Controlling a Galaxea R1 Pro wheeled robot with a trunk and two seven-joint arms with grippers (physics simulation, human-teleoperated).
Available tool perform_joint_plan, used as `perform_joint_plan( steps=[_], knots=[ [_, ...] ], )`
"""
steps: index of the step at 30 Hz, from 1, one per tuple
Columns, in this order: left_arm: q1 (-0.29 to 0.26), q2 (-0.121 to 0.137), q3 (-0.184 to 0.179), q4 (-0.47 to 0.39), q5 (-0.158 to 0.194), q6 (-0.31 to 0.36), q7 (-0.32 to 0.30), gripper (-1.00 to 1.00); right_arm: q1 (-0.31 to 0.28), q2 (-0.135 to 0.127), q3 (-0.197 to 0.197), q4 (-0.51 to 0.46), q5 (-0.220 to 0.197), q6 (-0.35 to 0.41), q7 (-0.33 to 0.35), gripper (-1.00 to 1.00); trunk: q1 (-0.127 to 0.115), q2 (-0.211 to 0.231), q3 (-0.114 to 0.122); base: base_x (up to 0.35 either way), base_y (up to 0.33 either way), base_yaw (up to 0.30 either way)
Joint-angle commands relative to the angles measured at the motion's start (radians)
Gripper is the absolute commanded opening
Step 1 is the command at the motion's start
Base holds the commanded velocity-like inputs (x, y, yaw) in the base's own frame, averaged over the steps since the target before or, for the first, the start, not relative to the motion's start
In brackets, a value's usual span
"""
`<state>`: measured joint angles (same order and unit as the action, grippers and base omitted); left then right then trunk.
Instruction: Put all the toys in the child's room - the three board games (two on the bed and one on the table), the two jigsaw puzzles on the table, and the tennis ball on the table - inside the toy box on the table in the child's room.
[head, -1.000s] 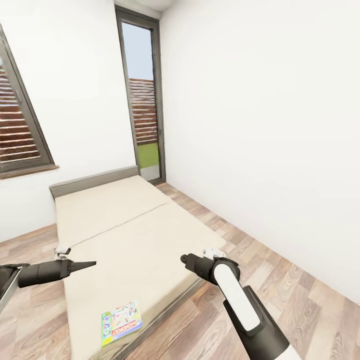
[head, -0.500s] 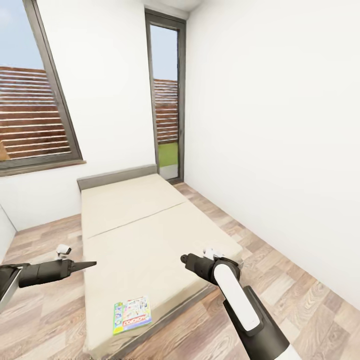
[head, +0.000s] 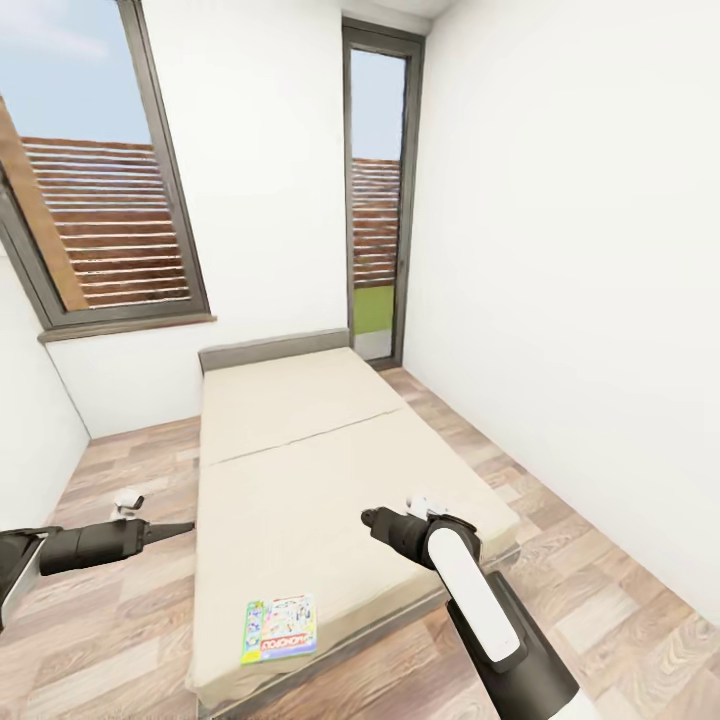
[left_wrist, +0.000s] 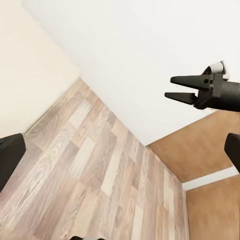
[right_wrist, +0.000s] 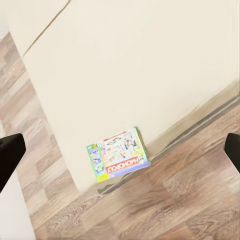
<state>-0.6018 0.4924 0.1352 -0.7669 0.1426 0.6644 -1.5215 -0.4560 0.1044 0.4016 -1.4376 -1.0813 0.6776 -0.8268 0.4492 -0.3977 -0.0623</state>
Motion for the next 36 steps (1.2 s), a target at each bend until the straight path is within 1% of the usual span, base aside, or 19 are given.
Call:
perform_joint_plan(
  steps=[1, 9, 36],
  knots=[
    [-0.001, 0.0, 0.0, 0.0, 0.0, 0.011, -0.004, 1.0, -0.001, 0.0, 0.0, -0.001, -0.008, 0.002, -0.009, 1.0, 0.001, -0.002, -0.002, 0.068, -0.15, 0.286],
    [0.0, 0.0, 0.0, 0.0, 0.0, 0.011, -0.005, 1.0, -0.001, 0.0, 0.0, -0.001, -0.008, 0.002, -0.009, 1.0, 0.001, -0.002, -0.002, 0.021, -0.05, 0.288],
    [0.01, 0.0, -0.001, 0.0, 0.0, 0.011, -0.004, 1.0, -0.001, 0.0, 0.0, -0.001, -0.008, 0.002, -0.009, 1.0, 0.001, -0.002, -0.002, 0.001, -0.002, 0.288]
  ],
)
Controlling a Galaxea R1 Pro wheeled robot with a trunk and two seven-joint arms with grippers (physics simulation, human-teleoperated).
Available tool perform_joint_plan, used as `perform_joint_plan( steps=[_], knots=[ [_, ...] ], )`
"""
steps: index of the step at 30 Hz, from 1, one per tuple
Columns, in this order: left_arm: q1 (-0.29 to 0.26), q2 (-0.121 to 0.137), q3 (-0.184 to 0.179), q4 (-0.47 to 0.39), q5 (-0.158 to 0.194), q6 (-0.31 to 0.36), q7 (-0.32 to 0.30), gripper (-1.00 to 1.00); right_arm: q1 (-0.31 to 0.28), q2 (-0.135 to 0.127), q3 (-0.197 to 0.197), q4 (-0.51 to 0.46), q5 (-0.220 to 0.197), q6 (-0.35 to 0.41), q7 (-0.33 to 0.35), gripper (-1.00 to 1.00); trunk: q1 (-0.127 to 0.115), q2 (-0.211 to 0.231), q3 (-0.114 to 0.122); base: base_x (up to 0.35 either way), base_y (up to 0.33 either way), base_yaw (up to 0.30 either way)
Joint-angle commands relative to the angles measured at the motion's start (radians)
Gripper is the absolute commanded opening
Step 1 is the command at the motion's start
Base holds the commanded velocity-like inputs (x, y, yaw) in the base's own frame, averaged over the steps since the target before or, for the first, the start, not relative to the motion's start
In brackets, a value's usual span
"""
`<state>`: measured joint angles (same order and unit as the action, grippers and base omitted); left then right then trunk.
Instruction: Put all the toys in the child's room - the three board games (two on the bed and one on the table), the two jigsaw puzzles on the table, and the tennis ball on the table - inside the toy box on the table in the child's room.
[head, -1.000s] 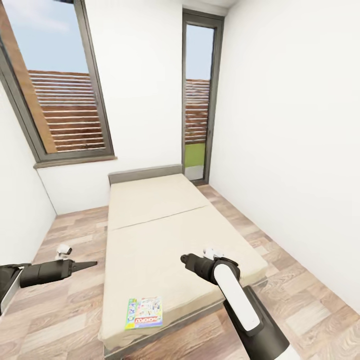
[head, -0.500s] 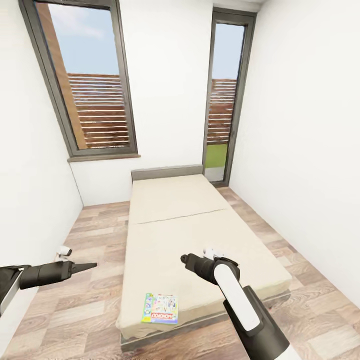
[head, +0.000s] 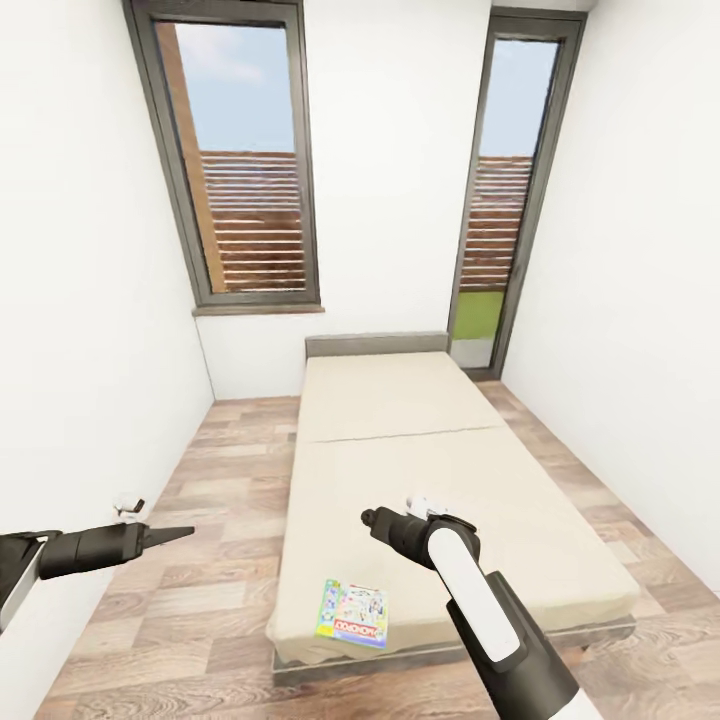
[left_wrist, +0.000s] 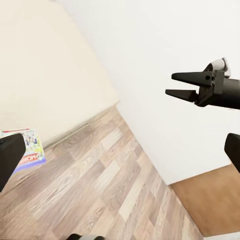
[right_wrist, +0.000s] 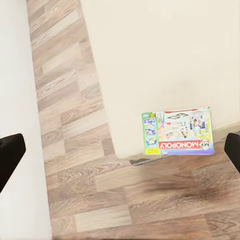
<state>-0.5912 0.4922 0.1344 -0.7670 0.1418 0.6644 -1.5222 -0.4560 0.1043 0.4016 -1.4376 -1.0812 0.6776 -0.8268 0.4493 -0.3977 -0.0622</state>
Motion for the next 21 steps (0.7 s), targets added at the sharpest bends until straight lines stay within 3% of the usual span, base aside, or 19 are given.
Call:
perform_joint_plan(
  steps=[1, 12, 21],
  knots=[
    [-0.001, 0.0, 0.0, 0.0, 0.0, 0.011, -0.003, 1.0, -0.001, 0.0, 0.0, -0.001, -0.008, 0.002, -0.009, 1.0, 0.001, -0.002, -0.002, 0.0, 0.0, 0.288],
    [-0.001, -0.004, -0.001, 0.0, -0.001, 0.011, -0.003, 1.0, -0.001, 0.0, 0.0, -0.001, -0.008, 0.002, -0.009, 1.0, 0.001, -0.002, -0.002, 0.0, 0.0, 0.276],
    [-0.001, -0.004, -0.001, 0.0, -0.001, 0.01, -0.003, 1.0, -0.001, 0.0, 0.0, -0.001, -0.007, 0.002, -0.009, 1.0, 0.001, -0.002, -0.002, 0.0, 0.0, 0.054]
  ],
)
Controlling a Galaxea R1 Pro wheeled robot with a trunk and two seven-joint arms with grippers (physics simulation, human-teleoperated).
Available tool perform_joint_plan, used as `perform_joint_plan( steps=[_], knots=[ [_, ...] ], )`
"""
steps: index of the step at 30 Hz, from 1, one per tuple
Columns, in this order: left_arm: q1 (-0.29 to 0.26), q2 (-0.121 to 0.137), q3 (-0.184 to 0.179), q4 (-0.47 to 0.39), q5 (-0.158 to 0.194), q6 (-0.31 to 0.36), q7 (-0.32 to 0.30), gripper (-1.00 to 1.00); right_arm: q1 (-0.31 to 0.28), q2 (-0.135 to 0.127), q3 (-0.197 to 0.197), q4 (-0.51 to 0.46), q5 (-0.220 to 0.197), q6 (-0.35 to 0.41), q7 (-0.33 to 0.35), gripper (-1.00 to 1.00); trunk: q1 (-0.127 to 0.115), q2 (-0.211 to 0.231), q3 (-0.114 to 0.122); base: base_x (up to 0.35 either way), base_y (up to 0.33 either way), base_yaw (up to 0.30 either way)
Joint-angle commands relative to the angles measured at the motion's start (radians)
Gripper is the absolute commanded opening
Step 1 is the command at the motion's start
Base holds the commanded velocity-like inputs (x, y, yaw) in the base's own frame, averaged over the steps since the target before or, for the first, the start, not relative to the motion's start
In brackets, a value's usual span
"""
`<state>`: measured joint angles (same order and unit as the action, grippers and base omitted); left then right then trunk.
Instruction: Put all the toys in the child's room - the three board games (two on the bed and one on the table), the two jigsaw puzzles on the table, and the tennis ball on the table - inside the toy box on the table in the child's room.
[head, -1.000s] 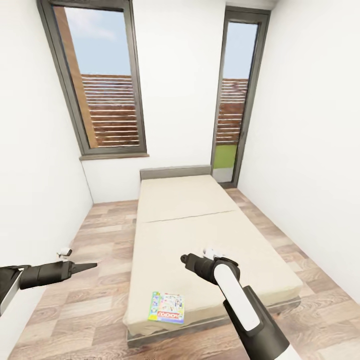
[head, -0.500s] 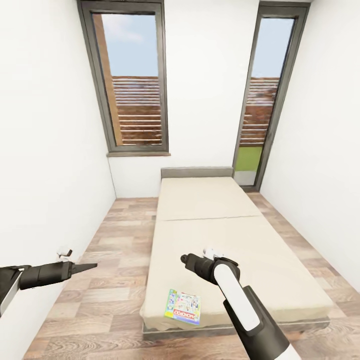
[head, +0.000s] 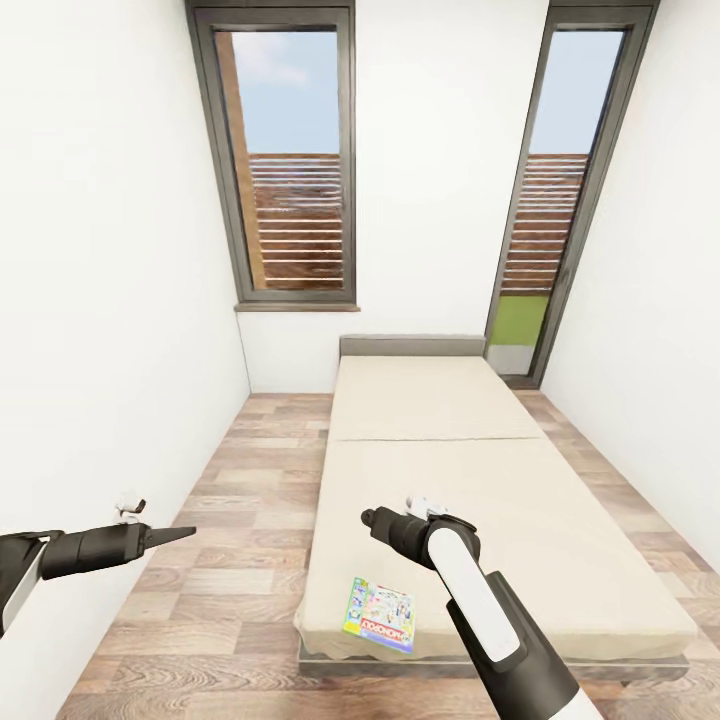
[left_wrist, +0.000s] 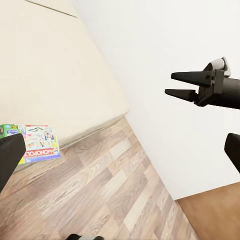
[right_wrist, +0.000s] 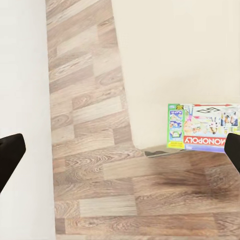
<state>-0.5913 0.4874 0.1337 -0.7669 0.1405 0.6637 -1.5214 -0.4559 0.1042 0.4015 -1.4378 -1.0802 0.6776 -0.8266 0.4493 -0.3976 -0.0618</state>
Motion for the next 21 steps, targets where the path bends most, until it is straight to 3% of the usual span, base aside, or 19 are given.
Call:
perform_joint_plan(
  steps=[1, 21],
  knots=[
    [-0.001, 0.0, 0.0, 0.0, 0.001, 0.01, -0.003, 1.0, -0.001, 0.0, 0.0, -0.001, -0.008, 0.002, -0.009, 1.0, 0.001, -0.002, -0.002, 0.0, 0.0, 0.009],
    [0.0, 0.0, 0.0, 0.0, 0.001, 0.01, -0.004, 1.0, -0.001, 0.0, 0.0, -0.001, -0.007, 0.002, -0.01, 1.0, 0.001, -0.002, -0.001, 0.0, 0.0, 0.001]
  ],
)
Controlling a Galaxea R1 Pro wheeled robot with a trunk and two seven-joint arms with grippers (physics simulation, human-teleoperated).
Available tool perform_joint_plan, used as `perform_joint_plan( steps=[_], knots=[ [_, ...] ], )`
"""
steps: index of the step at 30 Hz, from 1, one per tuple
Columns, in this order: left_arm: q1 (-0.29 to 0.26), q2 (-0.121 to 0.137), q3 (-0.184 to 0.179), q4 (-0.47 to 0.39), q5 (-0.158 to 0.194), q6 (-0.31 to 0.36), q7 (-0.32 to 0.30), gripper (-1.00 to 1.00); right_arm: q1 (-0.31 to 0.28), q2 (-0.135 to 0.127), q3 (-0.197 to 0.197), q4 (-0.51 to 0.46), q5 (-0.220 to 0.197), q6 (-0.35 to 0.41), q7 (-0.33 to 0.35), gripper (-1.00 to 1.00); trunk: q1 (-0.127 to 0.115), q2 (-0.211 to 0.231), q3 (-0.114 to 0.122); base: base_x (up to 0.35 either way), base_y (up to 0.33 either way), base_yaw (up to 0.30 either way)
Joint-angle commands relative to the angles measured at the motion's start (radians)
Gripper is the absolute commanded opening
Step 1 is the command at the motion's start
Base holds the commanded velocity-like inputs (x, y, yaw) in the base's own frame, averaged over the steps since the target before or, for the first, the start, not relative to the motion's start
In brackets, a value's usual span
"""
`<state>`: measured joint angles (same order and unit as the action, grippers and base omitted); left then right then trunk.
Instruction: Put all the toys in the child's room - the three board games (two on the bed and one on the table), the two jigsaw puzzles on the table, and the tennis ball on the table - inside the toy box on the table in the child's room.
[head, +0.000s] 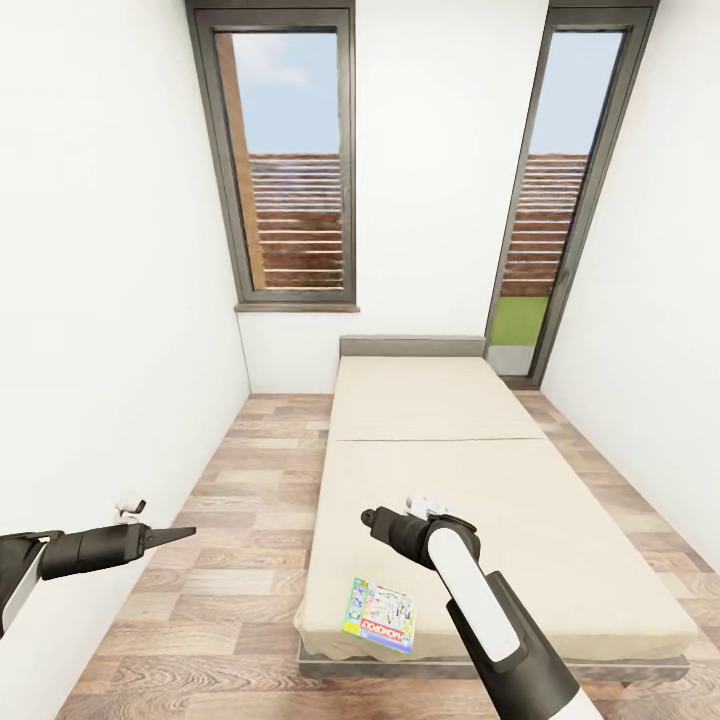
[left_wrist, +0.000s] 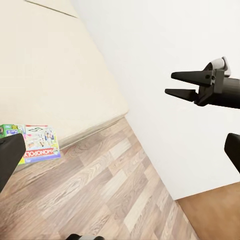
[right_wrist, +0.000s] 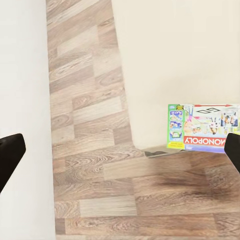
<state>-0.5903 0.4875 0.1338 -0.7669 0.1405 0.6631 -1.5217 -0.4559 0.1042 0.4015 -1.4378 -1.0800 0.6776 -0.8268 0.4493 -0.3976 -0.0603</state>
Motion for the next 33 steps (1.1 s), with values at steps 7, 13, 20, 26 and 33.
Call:
perform_joint_plan(
  steps=[7, 13, 20, 26, 33],
  knots=[
    [0.0, 0.0, 0.0, 0.0, 0.001, 0.01, -0.003, 1.0, -0.001, 0.0, 0.0, -0.001, -0.008, 0.001, -0.009, 1.0, 0.001, -0.002, -0.002, 0.0, 0.0, 0.0],
    [0.0, 0.0, 0.001, 0.0, 0.001, 0.01, -0.003, 1.0, -0.001, 0.0, 0.0, 0.0, -0.008, 0.001, -0.009, 1.0, 0.001, -0.002, -0.002, 0.0, 0.0, 0.0],
    [0.0, 0.0, 0.001, 0.0, 0.001, 0.011, -0.003, 1.0, -0.001, 0.0, 0.0, 0.001, -0.008, 0.001, -0.009, 1.0, 0.001, -0.002, -0.002, 0.0, 0.0, 0.0],
    [0.0, 0.001, 0.002, 0.0, 0.002, 0.012, -0.002, 1.0, -0.001, 0.0, -0.004, 0.012, -0.007, 0.0, -0.009, 1.0, 0.001, -0.002, -0.002, 0.0, 0.0, 0.0],
    [-0.001, 0.004, 0.005, 0.0, 0.002, 0.012, -0.002, 1.0, -0.001, -0.008, -0.006, 0.155, -0.008, -0.103, 0.015, 1.0, 0.001, -0.002, -0.002, 0.0, 0.0, 0.0]
  ],
)
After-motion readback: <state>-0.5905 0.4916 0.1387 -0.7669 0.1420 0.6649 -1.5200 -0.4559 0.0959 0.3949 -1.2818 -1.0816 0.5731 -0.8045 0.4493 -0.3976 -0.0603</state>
